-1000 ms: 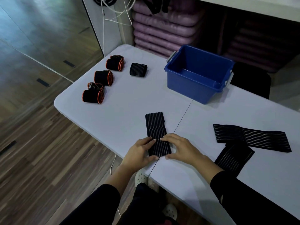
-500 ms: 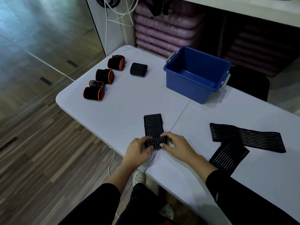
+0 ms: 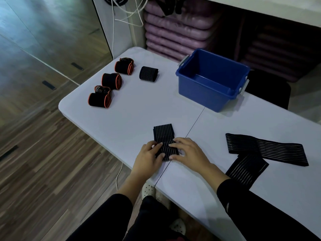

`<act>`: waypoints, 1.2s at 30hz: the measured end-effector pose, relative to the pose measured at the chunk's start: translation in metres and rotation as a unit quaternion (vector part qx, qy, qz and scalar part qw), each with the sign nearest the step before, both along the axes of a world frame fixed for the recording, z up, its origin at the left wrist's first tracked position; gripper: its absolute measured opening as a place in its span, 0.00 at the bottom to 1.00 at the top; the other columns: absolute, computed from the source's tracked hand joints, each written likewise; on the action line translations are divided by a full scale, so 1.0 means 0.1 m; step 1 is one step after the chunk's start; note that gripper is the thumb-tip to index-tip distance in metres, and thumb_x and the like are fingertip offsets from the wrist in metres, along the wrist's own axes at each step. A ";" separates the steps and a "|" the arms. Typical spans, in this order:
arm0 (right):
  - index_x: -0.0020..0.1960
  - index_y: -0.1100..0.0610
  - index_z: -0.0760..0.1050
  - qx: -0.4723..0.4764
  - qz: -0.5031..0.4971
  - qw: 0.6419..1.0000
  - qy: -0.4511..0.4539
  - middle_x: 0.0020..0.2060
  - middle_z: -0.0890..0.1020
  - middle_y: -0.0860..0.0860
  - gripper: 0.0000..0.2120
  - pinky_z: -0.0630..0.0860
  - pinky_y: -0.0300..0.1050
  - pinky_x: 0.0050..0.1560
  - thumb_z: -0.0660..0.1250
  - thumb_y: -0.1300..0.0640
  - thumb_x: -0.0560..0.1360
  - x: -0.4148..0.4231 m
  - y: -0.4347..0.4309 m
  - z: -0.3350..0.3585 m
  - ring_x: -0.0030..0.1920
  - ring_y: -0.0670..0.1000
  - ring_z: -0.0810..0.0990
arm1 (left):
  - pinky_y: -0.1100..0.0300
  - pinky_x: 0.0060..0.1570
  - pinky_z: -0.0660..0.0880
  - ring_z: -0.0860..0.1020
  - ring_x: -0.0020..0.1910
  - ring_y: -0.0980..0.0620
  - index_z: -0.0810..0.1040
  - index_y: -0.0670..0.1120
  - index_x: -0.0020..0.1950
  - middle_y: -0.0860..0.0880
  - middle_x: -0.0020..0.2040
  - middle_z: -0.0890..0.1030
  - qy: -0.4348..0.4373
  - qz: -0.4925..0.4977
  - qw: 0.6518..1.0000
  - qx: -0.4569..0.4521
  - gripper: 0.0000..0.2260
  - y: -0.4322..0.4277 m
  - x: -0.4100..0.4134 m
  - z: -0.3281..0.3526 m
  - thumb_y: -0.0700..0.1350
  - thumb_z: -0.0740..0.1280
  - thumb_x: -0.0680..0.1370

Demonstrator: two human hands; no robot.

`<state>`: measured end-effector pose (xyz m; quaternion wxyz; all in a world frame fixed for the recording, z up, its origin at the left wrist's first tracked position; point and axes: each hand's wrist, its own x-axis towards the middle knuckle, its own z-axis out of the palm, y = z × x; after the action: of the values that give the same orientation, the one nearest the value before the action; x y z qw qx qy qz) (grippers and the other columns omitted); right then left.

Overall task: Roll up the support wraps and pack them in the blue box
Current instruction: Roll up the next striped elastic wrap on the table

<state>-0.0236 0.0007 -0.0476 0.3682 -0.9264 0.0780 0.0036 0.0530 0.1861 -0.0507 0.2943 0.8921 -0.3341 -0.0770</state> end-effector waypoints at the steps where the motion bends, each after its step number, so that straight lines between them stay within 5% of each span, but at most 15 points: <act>1: 0.64 0.49 0.74 -0.016 0.025 0.999 0.016 0.67 0.71 0.46 0.26 0.65 0.46 0.68 0.73 0.45 0.68 0.00 -0.03 0.01 0.66 0.47 0.67 | 0.53 0.53 0.75 0.73 0.56 0.47 0.72 0.45 0.67 0.46 0.63 0.73 0.001 -0.028 0.999 0.021 0.27 0.04 0.03 -0.01 0.58 0.64 0.72; 4: 0.65 0.51 0.73 -0.059 0.067 0.996 -0.011 0.66 0.73 0.48 0.28 0.67 0.45 0.65 0.75 0.54 0.66 0.02 -0.09 -0.01 0.64 0.49 0.69 | 0.48 0.50 0.76 0.74 0.54 0.43 0.69 0.47 0.70 0.45 0.64 0.73 -0.024 -0.083 0.992 0.091 0.34 0.10 0.13 -0.03 0.53 0.74 0.67; 7: 0.63 0.52 0.74 -0.025 0.032 0.999 -0.033 0.60 0.77 0.48 0.23 0.67 0.38 0.59 0.71 0.59 0.69 0.05 -0.07 0.00 0.59 0.48 0.72 | 0.49 0.52 0.75 0.74 0.54 0.43 0.72 0.47 0.67 0.46 0.61 0.76 0.015 -0.055 0.997 0.050 0.27 0.05 0.20 0.02 0.45 0.72 0.69; 9: 0.64 0.49 0.72 0.039 -0.018 0.999 -0.006 0.55 0.78 0.47 0.21 0.67 0.37 0.56 0.69 0.57 0.72 0.09 -0.05 0.04 0.56 0.45 0.72 | 0.59 0.55 0.73 0.74 0.54 0.49 0.73 0.48 0.66 0.49 0.57 0.78 0.101 0.000 0.995 -0.003 0.22 0.00 0.26 0.10 0.44 0.70 0.72; 12: 0.62 0.51 0.71 0.148 -0.108 0.983 0.025 0.48 0.78 0.48 0.17 0.72 0.38 0.50 0.67 0.52 0.75 0.22 -0.01 0.10 0.49 0.47 0.76 | 0.75 0.42 0.69 0.77 0.44 0.56 0.74 0.47 0.61 0.51 0.46 0.80 0.220 0.098 0.969 -0.062 0.14 -0.10 0.32 0.21 0.44 0.66 0.76; 17: 0.57 0.57 0.76 0.143 -0.225 0.963 0.024 0.54 0.74 0.52 0.15 0.75 0.42 0.54 0.66 0.49 0.75 0.45 0.07 0.07 0.49 0.47 0.78 | 0.62 0.46 0.70 0.77 0.47 0.51 0.75 0.44 0.59 0.45 0.52 0.80 0.261 0.203 0.940 -0.081 0.13 -0.29 0.39 0.15 0.49 0.63 0.78; 24: 0.62 0.58 0.71 0.196 -0.297 0.933 0.054 0.54 0.80 0.56 0.19 0.71 0.39 0.49 0.68 0.53 0.74 0.61 0.19 0.17 0.50 0.50 0.79 | 0.65 0.48 0.70 0.79 0.49 0.48 0.76 0.42 0.62 0.43 0.52 0.82 0.250 0.233 0.936 -0.082 0.13 -0.47 0.46 0.21 0.45 0.63 0.78; 29: 0.61 0.57 0.72 0.238 -0.331 0.911 0.058 0.52 0.80 0.54 0.19 0.69 0.32 0.41 0.71 0.56 0.72 0.66 0.22 0.20 0.45 0.46 0.77 | 0.57 0.54 0.75 0.79 0.50 0.49 0.76 0.46 0.61 0.45 0.52 0.82 0.321 0.274 0.898 -0.121 0.12 -0.46 0.56 0.22 0.45 0.65 0.77; 34: 0.60 0.56 0.74 0.257 -0.340 0.904 0.025 0.50 0.81 0.52 0.18 0.75 0.35 0.50 0.71 0.56 0.72 1.06 0.26 0.28 0.46 0.45 0.78 | 0.61 0.48 0.73 0.78 0.45 0.52 0.77 0.48 0.60 0.48 0.47 0.80 0.319 0.277 0.891 -0.168 0.12 -0.44 0.94 0.32 0.45 0.65 0.77; 36: 0.60 0.57 0.74 0.264 -0.339 0.903 0.014 0.51 0.80 0.53 0.17 0.72 0.28 0.44 0.71 0.56 0.72 1.35 0.24 0.35 0.45 0.45 0.77 | 0.61 0.47 0.73 0.78 0.46 0.52 0.77 0.48 0.61 0.48 0.49 0.80 0.309 0.274 0.893 -0.177 0.12 -0.48 1.25 0.38 0.45 0.65 0.78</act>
<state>0.1113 0.0251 -0.0129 0.5772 -0.7130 0.3882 -0.0882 0.1777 0.1386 -0.0124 0.5451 0.8126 0.0232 -0.2052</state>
